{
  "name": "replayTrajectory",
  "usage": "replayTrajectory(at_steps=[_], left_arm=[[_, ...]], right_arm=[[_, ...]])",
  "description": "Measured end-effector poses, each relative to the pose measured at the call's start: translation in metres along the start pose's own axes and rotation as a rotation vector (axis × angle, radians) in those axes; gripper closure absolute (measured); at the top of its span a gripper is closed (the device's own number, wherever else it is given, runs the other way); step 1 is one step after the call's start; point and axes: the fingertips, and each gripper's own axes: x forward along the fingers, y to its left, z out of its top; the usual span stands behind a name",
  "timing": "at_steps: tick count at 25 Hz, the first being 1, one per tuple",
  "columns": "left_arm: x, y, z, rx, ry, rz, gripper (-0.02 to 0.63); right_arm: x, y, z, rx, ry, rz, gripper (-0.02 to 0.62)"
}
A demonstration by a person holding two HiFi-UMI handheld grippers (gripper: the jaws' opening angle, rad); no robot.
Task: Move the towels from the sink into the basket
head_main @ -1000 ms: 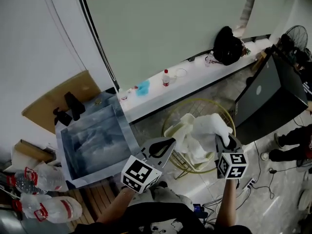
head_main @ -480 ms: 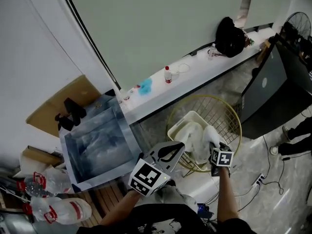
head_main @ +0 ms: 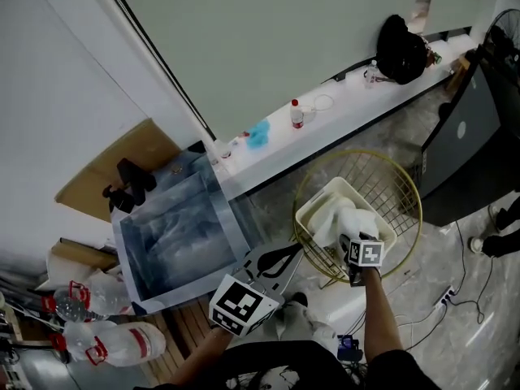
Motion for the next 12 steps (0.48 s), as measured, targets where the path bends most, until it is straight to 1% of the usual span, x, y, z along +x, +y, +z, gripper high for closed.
replayTrajectory(at_steps=[1, 2, 4, 8, 10, 12], left_arm=[[-0.001, 0.002, -0.002, -0.004, 0.004, 0.006, 0.597], [-0.003, 0.004, -0.004, -0.006, 0.006, 0.011, 0.597], [-0.004, 0.006, -0.003, -0.011, -0.003, 0.015, 0.597], [-0.008, 0.006, 0.000, -0.015, -0.024, 0.017, 0.597], [-0.009, 0.004, 0.003, -0.018, -0.037, 0.013, 0.597], [-0.012, 0.001, 0.003, -0.020, -0.043, 0.013, 0.597]], right_arm=[[-0.002, 0.002, 0.003, 0.003, -0.013, 0.006, 0.316], [-0.007, 0.005, 0.006, 0.009, -0.030, 0.010, 0.311], [-0.021, 0.010, 0.014, 0.007, -0.077, 0.018, 0.311], [-0.059, 0.028, 0.029, -0.035, -0.174, 0.045, 0.311], [-0.081, 0.039, 0.040, -0.047, -0.227, 0.068, 0.318], [-0.104, 0.051, 0.054, -0.051, -0.292, 0.091, 0.352]])
